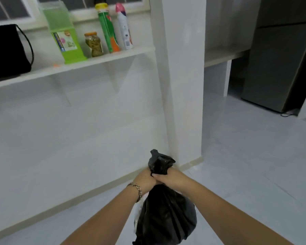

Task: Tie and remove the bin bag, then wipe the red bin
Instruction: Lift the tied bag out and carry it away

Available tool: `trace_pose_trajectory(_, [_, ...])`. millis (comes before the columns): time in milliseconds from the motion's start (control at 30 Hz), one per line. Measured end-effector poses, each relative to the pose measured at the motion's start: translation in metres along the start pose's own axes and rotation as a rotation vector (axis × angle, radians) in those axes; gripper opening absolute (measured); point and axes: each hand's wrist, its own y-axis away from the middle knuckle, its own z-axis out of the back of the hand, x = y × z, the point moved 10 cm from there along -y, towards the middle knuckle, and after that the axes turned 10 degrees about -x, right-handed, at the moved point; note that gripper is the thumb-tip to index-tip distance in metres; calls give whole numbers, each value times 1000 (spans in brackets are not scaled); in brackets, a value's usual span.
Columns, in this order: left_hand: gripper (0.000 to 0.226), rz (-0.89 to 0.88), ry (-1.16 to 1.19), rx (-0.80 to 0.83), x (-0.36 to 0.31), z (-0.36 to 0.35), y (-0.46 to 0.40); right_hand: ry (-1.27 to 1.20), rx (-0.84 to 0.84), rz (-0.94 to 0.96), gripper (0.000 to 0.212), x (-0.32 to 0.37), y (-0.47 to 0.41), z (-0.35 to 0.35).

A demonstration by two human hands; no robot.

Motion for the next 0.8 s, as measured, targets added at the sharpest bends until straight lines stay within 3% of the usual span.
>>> trace_pose_trajectory(167, [25, 10, -62, 52, 18, -10, -124, -43, 24, -52, 37, -20, -122, 8])
trace_pose_trajectory(400, [6, 41, -58, 17, 38, -40, -312, -267, -258, -176, 30, -72, -289, 39])
trace_pose_trajectory(533, [15, 139, -57, 45, 83, -74, -398, -316, -281, -295, 25, -122, -376, 26])
trace_pose_trajectory(633, [10, 199, -46, 51, 125, -111, -458, -278, -235, -329, 22, -170, -444, 11])
trace_pose_trajectory(800, [24, 260, -113, 19, 214, -191, -550, -183, -215, -384, 22, -267, -542, -24])
